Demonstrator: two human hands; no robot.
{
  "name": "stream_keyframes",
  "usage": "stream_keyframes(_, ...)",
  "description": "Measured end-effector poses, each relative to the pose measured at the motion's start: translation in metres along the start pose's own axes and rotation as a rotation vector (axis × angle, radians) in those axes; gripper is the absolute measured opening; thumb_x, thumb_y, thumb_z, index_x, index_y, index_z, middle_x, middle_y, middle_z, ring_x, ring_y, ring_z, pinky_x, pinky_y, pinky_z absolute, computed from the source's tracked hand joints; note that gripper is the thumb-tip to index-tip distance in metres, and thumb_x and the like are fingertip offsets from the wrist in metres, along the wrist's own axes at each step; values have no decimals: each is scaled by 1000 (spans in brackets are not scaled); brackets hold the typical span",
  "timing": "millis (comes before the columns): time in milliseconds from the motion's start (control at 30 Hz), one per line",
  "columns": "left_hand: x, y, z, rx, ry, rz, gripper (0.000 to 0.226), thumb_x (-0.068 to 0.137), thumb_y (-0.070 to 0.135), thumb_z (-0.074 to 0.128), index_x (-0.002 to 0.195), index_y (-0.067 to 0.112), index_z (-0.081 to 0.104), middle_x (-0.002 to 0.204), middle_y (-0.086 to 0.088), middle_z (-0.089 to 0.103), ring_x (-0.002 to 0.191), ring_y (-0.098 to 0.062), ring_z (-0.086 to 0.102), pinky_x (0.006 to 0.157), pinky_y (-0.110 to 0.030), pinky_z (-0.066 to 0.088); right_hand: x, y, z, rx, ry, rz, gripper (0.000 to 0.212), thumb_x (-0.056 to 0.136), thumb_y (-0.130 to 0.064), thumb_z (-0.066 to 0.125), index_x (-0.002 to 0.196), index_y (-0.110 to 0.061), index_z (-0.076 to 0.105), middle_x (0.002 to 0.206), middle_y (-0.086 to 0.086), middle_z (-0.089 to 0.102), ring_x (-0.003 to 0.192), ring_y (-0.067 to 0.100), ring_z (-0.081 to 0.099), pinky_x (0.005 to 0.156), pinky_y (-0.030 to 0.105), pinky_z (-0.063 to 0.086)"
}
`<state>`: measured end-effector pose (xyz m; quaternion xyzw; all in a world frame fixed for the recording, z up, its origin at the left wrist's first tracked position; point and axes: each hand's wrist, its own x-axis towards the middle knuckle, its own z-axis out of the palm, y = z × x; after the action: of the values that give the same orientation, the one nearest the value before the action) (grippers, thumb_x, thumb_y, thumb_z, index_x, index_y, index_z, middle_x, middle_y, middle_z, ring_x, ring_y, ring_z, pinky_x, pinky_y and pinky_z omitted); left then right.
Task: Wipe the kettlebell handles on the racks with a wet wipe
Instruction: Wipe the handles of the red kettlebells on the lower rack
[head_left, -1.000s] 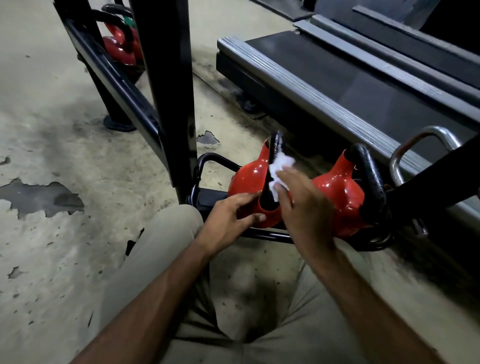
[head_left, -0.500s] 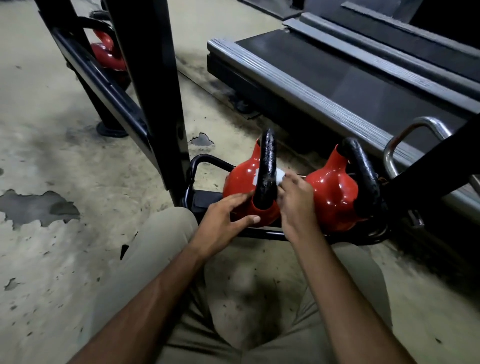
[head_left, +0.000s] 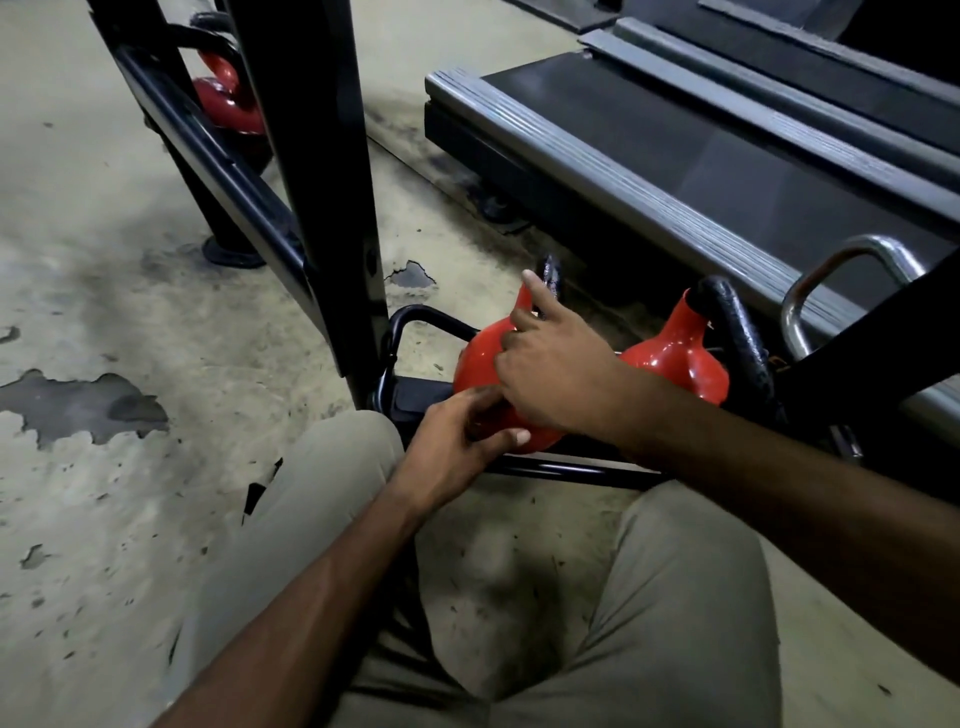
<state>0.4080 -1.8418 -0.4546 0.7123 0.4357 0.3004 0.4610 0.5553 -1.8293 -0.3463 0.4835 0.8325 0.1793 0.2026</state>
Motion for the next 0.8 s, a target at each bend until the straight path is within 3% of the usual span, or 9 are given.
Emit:
stream_keyframes(167,4,2,-1,-12,-13,13,52,86,32,81,136,31,66,128,16,69,116,5,62,101,-16,47,-40,-6,29,277,407,186,26,95,-30,52,105,-23,75,110,-8,72,109,25,58,111,49,33)
stream_keyframes(267,6,1,-1,8,8,12,53,86,32,82,136,28,66,129,16,68,116,6,61,101,-10,45,-55,-30,51,660,653,403,22,95,-17,59,107,-19,77,122,-8,71,109,24,62,106,43,39)
stream_keyframes(333,5,2,-1,25,19,13,53,85,31,83,136,25,66,128,20,64,116,7,59,97,-2,39,-55,-47,56,942,794,594,19,93,-4,63,103,-13,77,120,-4,71,113,16,64,111,34,38)
stream_keyframes(400,5,2,0,45,31,26,55,85,30,83,137,24,65,126,23,61,118,9,56,96,2,34,-53,-57,53,1210,874,837,21,92,1,64,103,-13,75,115,-6,72,113,8,65,104,27,47)
stream_keyframes(467,5,2,0,54,38,46,55,85,29,83,137,25,65,126,24,60,119,10,54,97,2,32,-45,-58,53,1488,866,1012,27,93,3,58,108,-14,71,110,-8,72,109,4,67,99,30,53)
stream_keyframes(533,5,1,-1,65,36,48,54,86,28,82,137,24,65,126,23,60,120,11,52,97,3,32,-31,-51,59,1703,754,1063,34,94,5,48,114,-12,70,110,-5,74,108,6,68,101,33,53)
stream_keyframes(633,4,1,-1,64,14,39,56,86,31,82,140,26,63,133,20,61,122,9,54,100,0,34,-11,-27,66,2119,540,1009,42,89,7,40,116,-1,71,112,21,74,106,32,70,98,44,54)
stream_keyframes(700,4,1,-2,56,1,34,57,87,32,81,141,28,63,135,15,65,123,5,57,102,-6,39,-9,-9,67,2317,425,928,42,86,11,39,119,13,65,116,34,67,103,41,64,91,42,54)
stream_keyframes(800,3,2,-1,62,3,31,56,87,32,81,140,27,64,133,13,66,121,5,58,101,-6,40,-19,-10,70,2420,426,784,36,90,9,46,121,12,64,116,30,68,100,38,65,92,40,55)
